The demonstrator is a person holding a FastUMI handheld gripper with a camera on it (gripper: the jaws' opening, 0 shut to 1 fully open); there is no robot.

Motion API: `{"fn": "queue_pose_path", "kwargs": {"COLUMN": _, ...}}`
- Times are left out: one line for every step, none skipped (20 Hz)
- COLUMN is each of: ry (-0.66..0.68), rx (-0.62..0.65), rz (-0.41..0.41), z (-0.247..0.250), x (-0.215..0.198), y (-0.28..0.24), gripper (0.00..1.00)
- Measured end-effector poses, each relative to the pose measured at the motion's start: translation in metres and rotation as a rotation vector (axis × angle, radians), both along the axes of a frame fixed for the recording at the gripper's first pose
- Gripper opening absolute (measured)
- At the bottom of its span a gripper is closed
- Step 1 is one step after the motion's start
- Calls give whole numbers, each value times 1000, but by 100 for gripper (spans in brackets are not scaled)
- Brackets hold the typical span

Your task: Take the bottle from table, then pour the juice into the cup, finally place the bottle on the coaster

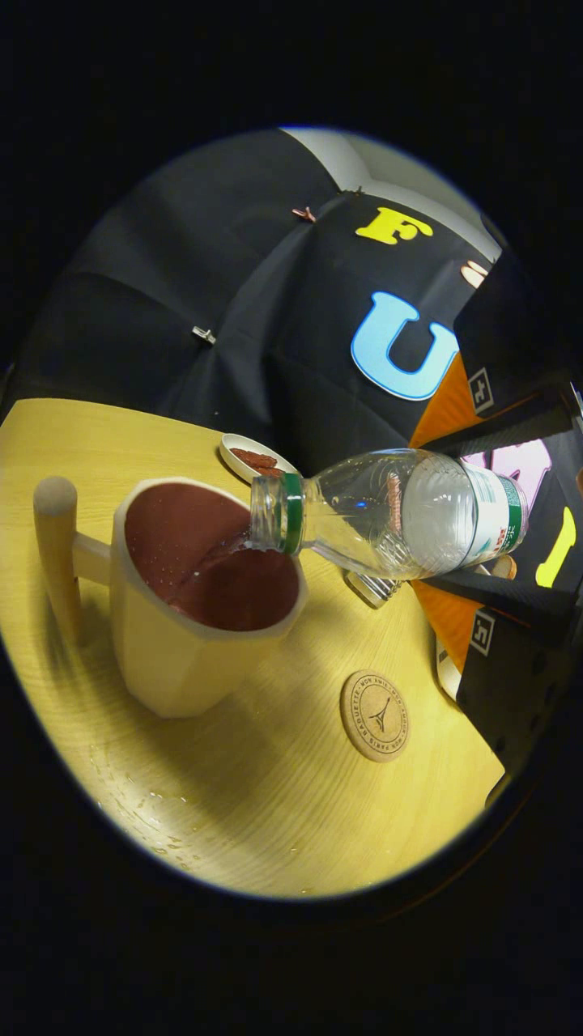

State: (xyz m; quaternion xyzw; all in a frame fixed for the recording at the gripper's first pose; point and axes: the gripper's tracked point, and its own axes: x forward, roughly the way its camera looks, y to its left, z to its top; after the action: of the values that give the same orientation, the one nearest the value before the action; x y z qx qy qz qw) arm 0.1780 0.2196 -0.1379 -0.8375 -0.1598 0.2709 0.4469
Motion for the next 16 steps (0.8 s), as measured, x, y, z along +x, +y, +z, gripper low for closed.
{"fn": "queue_pose_path", "kwargs": {"ry": -6, "rx": -10, "rz": 7, "z": 1, "x": -1, "y": 0, "gripper": 72}}
{"fn": "queue_pose_path", "kwargs": {"ry": -13, "rx": -18, "rz": 15, "z": 2, "x": -1, "y": -2, "gripper": 72}}
{"fn": "queue_pose_path", "kwargs": {"ry": -20, "rx": -27, "rz": 21, "z": 3, "x": -1, "y": -1, "gripper": 72}}
{"fn": "queue_pose_path", "kwargs": {"ry": -26, "rx": -34, "rz": 25, "z": 5, "x": -1, "y": -3, "gripper": 72}}
{"fn": "queue_pose_path", "kwargs": {"ry": -30, "rx": -40, "rz": 27, "z": 5, "x": -2, "y": -1, "gripper": 72}}
{"fn": "queue_pose_path", "kwargs": {"ry": -30, "rx": -48, "rz": 28, "z": 5, "x": -3, "y": -2, "gripper": 72}}
{"fn": "queue_pose_path", "kwargs": {"ry": -29, "rx": -58, "rz": 28, "z": 2, "x": -4, "y": -3, "gripper": 72}}
{"fn": "queue_pose_path", "kwargs": {"ry": -29, "rx": -70, "rz": 33, "z": 0, "x": -7, "y": -3, "gripper": 72}}
{"fn": "queue_pose_path", "kwargs": {"ry": -35, "rx": -81, "rz": 44, "z": -2, "x": -12, "y": -3, "gripper": 72}}
{"fn": "queue_pose_path", "kwargs": {"ry": -38, "rx": -91, "rz": 55, "z": -4, "x": -17, "y": -1, "gripper": 72}}
{"fn": "queue_pose_path", "kwargs": {"ry": -40, "rx": -95, "rz": 63, "z": -5, "x": -20, "y": 0, "gripper": 72}}
{"fn": "queue_pose_path", "kwargs": {"ry": -42, "rx": -95, "rz": 70, "z": -5, "x": -23, "y": 1, "gripper": 72}}
{"fn": "queue_pose_path", "kwargs": {"ry": -44, "rx": -93, "rz": 72, "z": -4, "x": -25, "y": 2, "gripper": 72}}
{"fn": "queue_pose_path", "kwargs": {"ry": -47, "rx": -91, "rz": 71, "z": -2, "x": -24, "y": 3, "gripper": 72}}
{"fn": "queue_pose_path", "kwargs": {"ry": -49, "rx": -91, "rz": 67, "z": -1, "x": -23, "y": 3, "gripper": 72}}
{"fn": "queue_pose_path", "kwargs": {"ry": -52, "rx": -93, "rz": 63, "z": 0, "x": -21, "y": 2, "gripper": 72}}
